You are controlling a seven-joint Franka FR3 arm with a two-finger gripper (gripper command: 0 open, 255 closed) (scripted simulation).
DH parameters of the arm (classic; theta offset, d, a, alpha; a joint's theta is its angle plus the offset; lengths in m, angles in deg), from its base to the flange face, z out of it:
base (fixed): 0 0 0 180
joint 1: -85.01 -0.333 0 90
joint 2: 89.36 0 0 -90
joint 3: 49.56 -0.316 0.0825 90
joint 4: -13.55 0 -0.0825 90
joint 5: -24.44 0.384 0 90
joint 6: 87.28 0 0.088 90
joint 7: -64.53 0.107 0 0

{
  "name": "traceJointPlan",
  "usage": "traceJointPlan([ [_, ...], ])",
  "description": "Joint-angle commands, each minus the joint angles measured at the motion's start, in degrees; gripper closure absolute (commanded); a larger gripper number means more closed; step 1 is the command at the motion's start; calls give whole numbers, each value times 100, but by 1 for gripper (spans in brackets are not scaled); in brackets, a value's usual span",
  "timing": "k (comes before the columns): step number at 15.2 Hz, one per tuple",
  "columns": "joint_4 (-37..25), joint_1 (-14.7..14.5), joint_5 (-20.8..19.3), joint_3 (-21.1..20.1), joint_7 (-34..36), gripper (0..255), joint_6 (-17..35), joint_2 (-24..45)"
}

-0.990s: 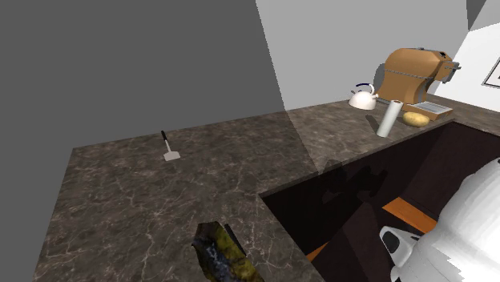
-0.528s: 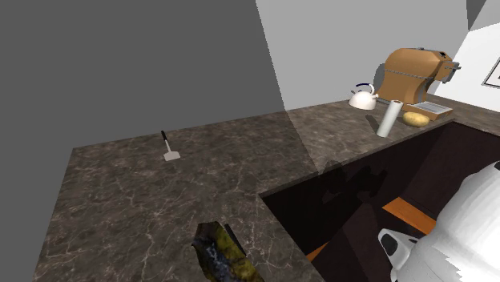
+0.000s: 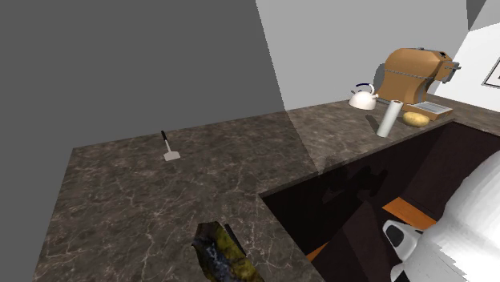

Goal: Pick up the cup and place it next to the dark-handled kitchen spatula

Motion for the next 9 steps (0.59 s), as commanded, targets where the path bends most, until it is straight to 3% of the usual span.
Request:
traceJointPlan([
  [1, -79, -40, -349, 393, 70, 0, -237, -68],
  [2, -133, -40, -499, 564, 93, 0, -344, -88],
  [9, -133, -38, -497, 563, 92, 0, -347, -91],
])
